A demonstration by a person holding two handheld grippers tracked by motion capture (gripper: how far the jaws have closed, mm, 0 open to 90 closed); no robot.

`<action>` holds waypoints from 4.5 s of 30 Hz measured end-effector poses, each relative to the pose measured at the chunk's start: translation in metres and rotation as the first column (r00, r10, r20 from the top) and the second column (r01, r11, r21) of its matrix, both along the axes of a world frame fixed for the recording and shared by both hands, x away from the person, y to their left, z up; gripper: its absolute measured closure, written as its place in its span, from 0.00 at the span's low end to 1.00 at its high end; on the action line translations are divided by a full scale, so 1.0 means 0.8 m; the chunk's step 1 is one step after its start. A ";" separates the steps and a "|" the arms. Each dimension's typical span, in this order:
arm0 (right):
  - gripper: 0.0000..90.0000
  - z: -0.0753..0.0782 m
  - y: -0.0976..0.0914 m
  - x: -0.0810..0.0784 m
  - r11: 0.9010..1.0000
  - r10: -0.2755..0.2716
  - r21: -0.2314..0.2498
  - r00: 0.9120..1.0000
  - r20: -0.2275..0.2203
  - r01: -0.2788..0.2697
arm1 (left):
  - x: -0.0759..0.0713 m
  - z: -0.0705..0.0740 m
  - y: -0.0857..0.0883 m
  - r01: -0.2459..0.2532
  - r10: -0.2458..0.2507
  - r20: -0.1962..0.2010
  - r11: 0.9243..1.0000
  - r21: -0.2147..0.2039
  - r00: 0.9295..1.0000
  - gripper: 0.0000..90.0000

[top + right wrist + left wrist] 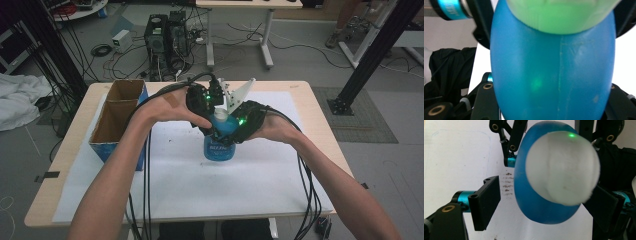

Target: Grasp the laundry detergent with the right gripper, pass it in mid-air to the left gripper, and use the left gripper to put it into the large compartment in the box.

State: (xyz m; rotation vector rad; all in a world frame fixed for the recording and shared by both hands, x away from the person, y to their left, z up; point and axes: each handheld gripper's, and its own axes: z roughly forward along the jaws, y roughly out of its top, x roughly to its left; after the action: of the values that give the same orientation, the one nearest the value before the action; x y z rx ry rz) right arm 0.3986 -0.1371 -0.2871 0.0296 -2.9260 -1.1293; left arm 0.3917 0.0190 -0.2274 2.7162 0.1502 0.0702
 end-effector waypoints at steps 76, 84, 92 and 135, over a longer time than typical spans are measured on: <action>0.48 -0.007 0.006 -0.002 0.999 0.031 0.032 0.999 -0.030 -0.030 | -0.006 0.000 -0.008 0.009 -0.011 -0.038 0.999 -0.036 0.999 0.42; 0.40 -0.014 0.005 -0.002 1.000 0.022 0.003 0.999 -0.050 -0.022 | -0.007 0.001 -0.002 -0.003 0.002 -0.028 0.999 -0.033 1.000 0.42; 0.35 -0.015 0.003 0.000 1.000 0.014 0.012 0.998 -0.059 -0.013 | -0.007 -0.002 0.004 -0.010 0.010 -0.032 1.000 -0.003 0.999 0.42; 0.25 -0.019 -0.140 0.010 0.893 -0.380 -0.242 0.924 0.049 0.380 | 0.005 0.139 0.119 -0.473 0.478 -0.026 0.875 0.106 0.878 0.42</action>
State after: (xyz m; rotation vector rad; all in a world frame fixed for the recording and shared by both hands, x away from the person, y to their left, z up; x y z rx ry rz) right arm 0.4068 -0.2495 -0.3021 -0.5691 -3.1326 -0.7710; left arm 0.3957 0.1139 -0.1165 2.7115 0.8523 0.1530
